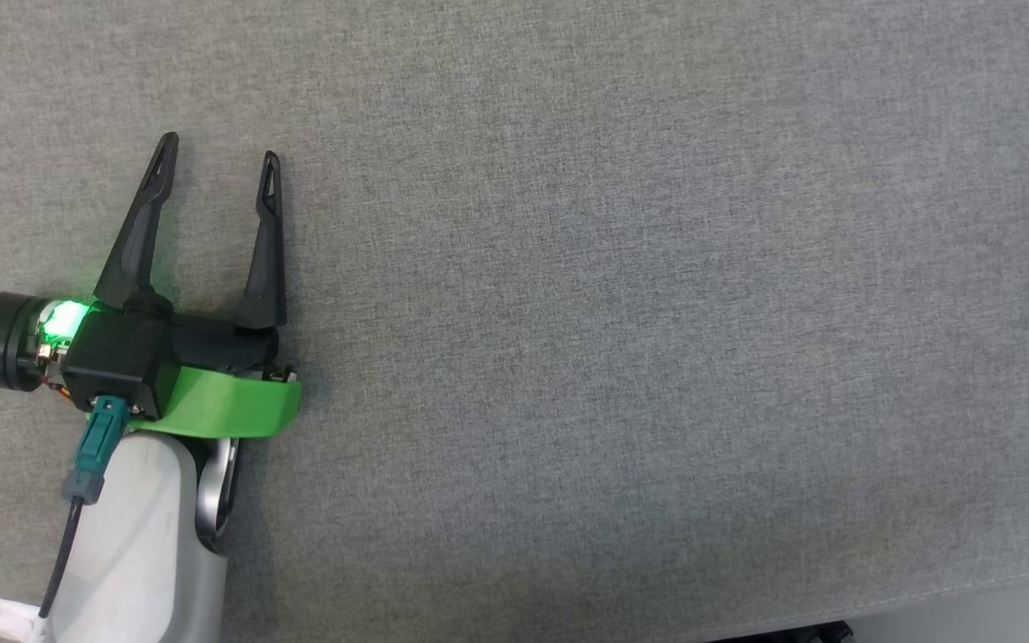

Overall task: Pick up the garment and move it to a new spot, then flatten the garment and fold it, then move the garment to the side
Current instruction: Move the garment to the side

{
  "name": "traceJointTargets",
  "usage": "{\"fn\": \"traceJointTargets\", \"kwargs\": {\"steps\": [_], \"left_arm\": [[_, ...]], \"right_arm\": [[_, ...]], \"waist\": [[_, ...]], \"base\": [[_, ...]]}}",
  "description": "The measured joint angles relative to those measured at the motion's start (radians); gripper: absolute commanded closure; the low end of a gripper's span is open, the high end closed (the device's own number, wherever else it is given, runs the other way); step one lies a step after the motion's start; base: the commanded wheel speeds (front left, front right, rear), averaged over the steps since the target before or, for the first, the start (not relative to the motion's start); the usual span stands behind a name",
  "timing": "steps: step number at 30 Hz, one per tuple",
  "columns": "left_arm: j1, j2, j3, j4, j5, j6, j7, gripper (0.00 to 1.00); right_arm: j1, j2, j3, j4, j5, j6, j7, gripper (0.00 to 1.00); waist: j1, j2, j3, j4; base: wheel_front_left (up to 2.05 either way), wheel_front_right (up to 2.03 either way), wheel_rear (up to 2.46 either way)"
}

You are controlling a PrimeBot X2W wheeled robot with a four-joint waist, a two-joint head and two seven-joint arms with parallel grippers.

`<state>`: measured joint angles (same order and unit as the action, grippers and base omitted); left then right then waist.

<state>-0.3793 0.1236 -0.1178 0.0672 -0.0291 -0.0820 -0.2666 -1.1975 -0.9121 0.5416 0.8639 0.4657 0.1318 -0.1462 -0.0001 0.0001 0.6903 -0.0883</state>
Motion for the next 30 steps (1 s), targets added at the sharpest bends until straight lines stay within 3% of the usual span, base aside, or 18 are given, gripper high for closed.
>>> {"fn": "traceJointTargets", "kwargs": {"steps": [8, 19, 30], "left_arm": [[0.046, -0.009, 0.025, 0.035, -0.023, 0.012, 0.002, 0.0], [0.172, -0.029, 0.085, 0.066, -0.05, 0.03, 0.002, 0.0], [0.245, -0.046, 0.115, 0.091, -0.058, 0.029, 0.002, 0.0]], "right_arm": [[0.027, 0.097, -0.044, -0.004, -0.047, 0.0, -0.097, 0.0], [0.266, 0.27, -0.194, -0.285, -0.083, 0.0, -0.116, 0.0], [0.56, 0.436, -0.317, -0.482, -0.125, 0.0, -0.117, 0.0]], "waist": [[0.0, 0.0, -0.081, 0.011], [0.0, 0.0, -0.251, 0.027], [0.0, -0.0001, -0.413, 0.05]], "base": [[0.0, 0.0, 0.0], [0.0, 0.0, 0.0], [0.0, 0.0, 0.0]]}}
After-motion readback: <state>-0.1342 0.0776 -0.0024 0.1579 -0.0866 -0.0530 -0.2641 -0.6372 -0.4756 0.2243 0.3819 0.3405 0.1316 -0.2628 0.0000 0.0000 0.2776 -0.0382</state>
